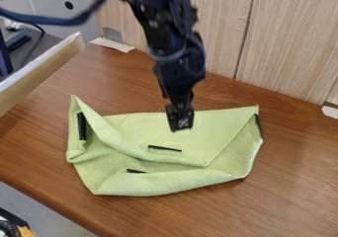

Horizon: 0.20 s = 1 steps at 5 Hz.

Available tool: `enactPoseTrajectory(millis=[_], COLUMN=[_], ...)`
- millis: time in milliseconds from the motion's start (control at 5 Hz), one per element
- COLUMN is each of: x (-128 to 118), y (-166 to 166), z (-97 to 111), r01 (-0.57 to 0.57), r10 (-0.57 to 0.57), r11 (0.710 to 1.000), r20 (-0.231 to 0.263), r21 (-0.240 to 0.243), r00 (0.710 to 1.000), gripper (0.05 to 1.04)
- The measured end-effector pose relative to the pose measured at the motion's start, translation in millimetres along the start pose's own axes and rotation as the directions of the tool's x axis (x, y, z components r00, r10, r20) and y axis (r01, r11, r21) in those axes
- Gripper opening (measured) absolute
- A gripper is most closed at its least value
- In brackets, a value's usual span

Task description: Fold the cloth from bottom left to top right

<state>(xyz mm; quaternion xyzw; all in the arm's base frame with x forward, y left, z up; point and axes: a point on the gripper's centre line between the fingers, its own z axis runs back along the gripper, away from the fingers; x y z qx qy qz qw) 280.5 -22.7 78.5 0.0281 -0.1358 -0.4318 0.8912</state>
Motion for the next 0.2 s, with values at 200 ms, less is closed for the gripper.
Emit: enactPoseTrajectory(millis=[200], x=[-7.9], y=[3.7], z=[4.1], r01=[-0.038], r10=[0.038], r11=[0.998], r20=[0.012], r21=[-0.044], r00=[0.999], gripper=[1.001])
